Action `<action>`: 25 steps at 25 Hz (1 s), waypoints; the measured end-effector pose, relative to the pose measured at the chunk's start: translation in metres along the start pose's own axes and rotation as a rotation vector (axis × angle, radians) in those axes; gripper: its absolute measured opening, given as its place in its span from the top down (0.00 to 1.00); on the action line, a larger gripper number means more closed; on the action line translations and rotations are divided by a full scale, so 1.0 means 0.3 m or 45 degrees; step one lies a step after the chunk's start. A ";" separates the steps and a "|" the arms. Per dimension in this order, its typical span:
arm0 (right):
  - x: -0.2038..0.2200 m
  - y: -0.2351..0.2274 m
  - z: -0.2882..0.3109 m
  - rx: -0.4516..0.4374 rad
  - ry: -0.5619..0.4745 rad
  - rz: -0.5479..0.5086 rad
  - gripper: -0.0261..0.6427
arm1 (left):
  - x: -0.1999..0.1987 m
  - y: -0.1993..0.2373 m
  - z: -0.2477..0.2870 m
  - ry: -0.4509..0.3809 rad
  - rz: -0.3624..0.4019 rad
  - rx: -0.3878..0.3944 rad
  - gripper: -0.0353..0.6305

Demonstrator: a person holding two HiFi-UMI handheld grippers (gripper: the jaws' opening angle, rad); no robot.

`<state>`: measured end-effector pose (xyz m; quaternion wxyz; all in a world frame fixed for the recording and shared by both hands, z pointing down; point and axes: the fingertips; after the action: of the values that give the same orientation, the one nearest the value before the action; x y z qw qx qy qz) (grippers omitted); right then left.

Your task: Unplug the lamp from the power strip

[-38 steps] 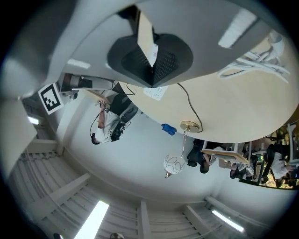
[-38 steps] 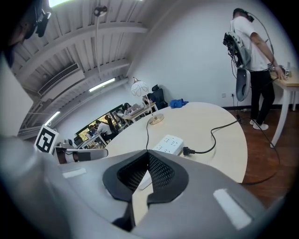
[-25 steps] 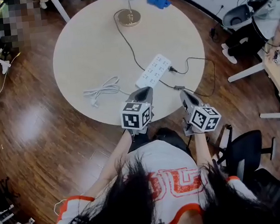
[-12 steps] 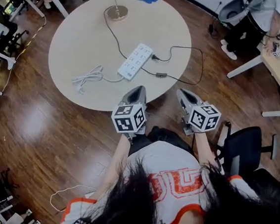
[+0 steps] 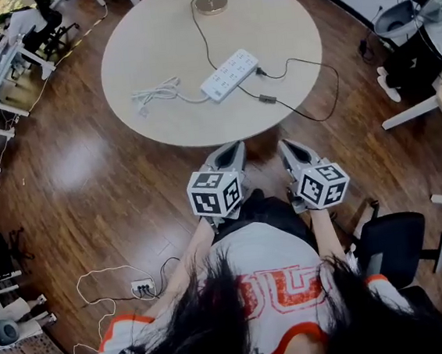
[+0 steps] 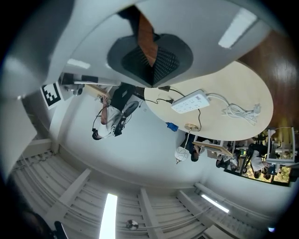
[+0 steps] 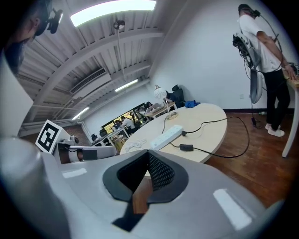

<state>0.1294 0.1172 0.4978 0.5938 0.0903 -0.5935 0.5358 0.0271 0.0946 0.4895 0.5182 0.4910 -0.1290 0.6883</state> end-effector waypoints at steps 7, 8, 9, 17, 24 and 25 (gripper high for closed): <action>0.029 0.061 0.046 -0.077 0.099 -0.107 0.96 | 0.022 0.004 -0.040 -0.030 -0.010 -0.048 0.95; 0.031 0.063 0.047 -0.081 0.108 -0.116 0.96 | 0.021 0.003 -0.043 -0.034 -0.011 -0.051 0.95; 0.033 0.064 0.047 -0.085 0.113 -0.121 0.96 | 0.021 0.003 -0.045 -0.037 -0.012 -0.055 0.95; 0.026 0.063 0.045 -0.098 0.116 -0.130 0.96 | 0.019 0.024 -0.064 -0.056 -0.038 -0.095 0.95; 0.034 0.052 0.029 -0.087 0.110 -0.123 0.96 | 0.022 0.016 -0.059 -0.049 -0.032 -0.090 0.95; 0.032 0.048 0.026 -0.082 0.107 -0.121 0.96 | 0.022 0.012 -0.057 -0.047 -0.028 -0.086 0.95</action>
<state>0.1113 0.1224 0.4999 0.6457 0.0767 -0.5799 0.4908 0.0150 0.1087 0.4878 0.5397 0.4871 -0.1563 0.6686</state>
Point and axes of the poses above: the fingertips, and each gripper's own axes: z forward along the fingers, y to its left, x out of its underside, and after that the axes turned 10 degrees about -x, right-handed
